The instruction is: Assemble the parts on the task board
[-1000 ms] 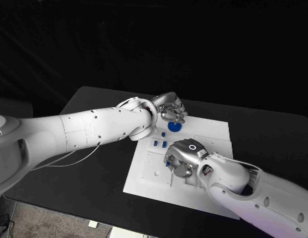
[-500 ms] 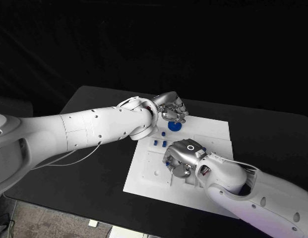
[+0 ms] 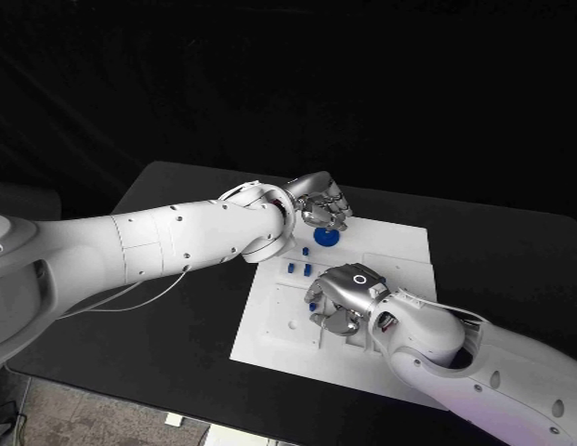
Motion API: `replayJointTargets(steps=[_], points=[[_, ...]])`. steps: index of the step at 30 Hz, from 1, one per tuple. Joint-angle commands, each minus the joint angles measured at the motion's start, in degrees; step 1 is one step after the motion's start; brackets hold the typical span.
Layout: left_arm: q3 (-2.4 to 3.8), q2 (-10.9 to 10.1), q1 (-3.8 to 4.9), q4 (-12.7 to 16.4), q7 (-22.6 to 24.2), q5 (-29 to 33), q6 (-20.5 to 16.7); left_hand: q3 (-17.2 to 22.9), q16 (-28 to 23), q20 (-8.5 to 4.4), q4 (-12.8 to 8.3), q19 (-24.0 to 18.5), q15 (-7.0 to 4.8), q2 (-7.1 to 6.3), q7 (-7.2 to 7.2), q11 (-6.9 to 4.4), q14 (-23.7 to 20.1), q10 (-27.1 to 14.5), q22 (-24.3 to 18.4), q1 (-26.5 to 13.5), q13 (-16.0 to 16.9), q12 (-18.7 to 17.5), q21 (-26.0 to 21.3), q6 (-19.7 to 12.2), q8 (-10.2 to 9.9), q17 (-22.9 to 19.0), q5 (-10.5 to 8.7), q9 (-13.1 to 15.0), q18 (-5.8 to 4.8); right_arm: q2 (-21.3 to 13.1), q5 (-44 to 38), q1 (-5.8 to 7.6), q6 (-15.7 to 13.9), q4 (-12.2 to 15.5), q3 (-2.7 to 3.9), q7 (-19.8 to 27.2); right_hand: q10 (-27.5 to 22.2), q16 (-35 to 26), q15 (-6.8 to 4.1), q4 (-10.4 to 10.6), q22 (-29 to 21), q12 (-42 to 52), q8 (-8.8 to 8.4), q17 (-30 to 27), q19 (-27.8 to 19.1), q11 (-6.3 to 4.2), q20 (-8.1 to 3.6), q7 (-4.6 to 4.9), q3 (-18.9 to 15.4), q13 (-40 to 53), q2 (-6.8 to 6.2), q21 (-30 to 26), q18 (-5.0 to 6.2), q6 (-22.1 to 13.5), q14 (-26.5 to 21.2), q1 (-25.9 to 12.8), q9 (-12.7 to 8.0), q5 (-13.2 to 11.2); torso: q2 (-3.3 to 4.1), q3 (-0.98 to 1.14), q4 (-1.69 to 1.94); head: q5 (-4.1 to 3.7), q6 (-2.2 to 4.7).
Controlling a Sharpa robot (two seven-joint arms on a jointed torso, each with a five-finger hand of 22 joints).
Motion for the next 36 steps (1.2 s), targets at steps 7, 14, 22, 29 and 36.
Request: replayJointTargets(steps=[7, 14, 22, 29, 36], points=[[0.06, -0.2, 0.08, 0.1, 0.9, 0.8, 0.0, 0.1, -0.4, -0.01, -0.2, -0.5, 0.11, 0.23, 0.05, 0.18, 0.1, -0.4, -0.1, -0.4, 0.0, -0.1, 0.0, -0.4, 0.0, 0.1, 0.28, 0.1, -0.46, -2.8, 1.7, -0.15, -5.7, 3.3, 0.44, 0.1, -1.1, -0.1, 0.44, 1.1, -0.8, -0.1, -0.21, -0.6, 2.2, 0.23, 0.44, -0.29, -3.9, 0.2, -0.37, -0.9, 1.24, -1.0, 0.1, 2.3, -0.1, 0.0, -0.02, 0.02, -0.15, -0.47, 0.35], [0.06, -0.3, 0.08, 0.0, 1.0, 1.0, 0.0, 0.1, -0.4, -0.03, -0.3, -0.4, 0.09, 0.26, 0.05, 0.19, 0.1, -0.4, -0.1, -0.2, 0.0, 0.0, 0.0, -0.4, 0.0, 0.1, 0.31, 0.1, -0.45, -5.8, 3.4, -0.14, -6.9, 6.4, 2.94, 0.0, -0.7, 0.1, 0.38, 1.5, -0.9, -0.1, -0.2, -0.8, 2.2, 0.13, 0.39, -0.38, -4.5, 0.2, -0.46, -0.6, 1.22, -1.0, 0.1, 2.5, -0.1, 0.4, -0.06, 0.08, -0.14, -0.87, 0.61], [0.06, -0.6, 0.08, -0.1, 1.1, 1.0, 0.0, 0.1, -0.4, -0.03, -0.3, -0.4, 0.09, 0.26, 0.05, 0.19, 0.1, -0.4, -0.1, -0.2, 0.0, 0.0, 0.0, -0.4, 0.0, 0.1, 0.31, 0.1, -0.45, -10.7, 6.1, -0.13, -4.8, 9.1, 7.33, -0.4, 2.3, 1.6, 0.07, -0.1, 1.6, -0.1, -0.18, 0.1, 2.1, -0.58, -0.12, -0.29, 1.4, 0.2, -1.28, 3.0, -0.55, -1.3, 0.0, 1.5, -0.1, 0.0, -0.08, -0.03, -0.3, -2.2, 0.92], [0.06, -0.8, 0.08, -0.3, 1.2, 1.1, 0.0, 0.1, -0.4, -0.03, -0.3, -0.4, 0.09, 0.26, 0.05, 0.19, 0.1, -0.4, -0.1, -0.2, 0.0, 0.0, 0.0, -0.4, 0.0, 0.1, 0.31, 0.1, -0.45, -13.8, 6.8, -0.12, -2.3, 7.7, 9.28, -1.2, 0.9, 1.8, 0.21, 0.1, 2.3, -0.1, -0.18, 0.1, 2.0, -0.2, 0.02, -0.38, 0.1, 0.2, -1.45, 2.9, -0.39, -1.4, -0.2, 1.6, -0.1, -0.1, -0.12, 0.08, -0.4, -3.11, 1.21], [0.06, -0.8, 0.08, -0.5, 1.2, 1.1, 0.1, 0.1, -0.4, -0.03, -0.3, -0.4, 0.09, 0.26, 0.05, 0.19, 0.1, -0.4, -0.1, -0.2, 0.0, 0.0, 0.0, -0.4, 0.0, 0.1, 0.31, 0.1, -0.45, -14.3, 6.4, -0.11, 1.5, 5.2, 9.69, -2.4, -1.1, 1.9, 0.54, 2.1, 1.5, -0.1, -0.21, 0.0, 2.1, 0.26, 0.37, -0.99, -3.0, 0.2, -1.36, 0.6, 0.24, -1.8, -0.2, 2.7, -0.1, -2.8, -0.1, 0.01, -0.33, -3.81, 1.29]])
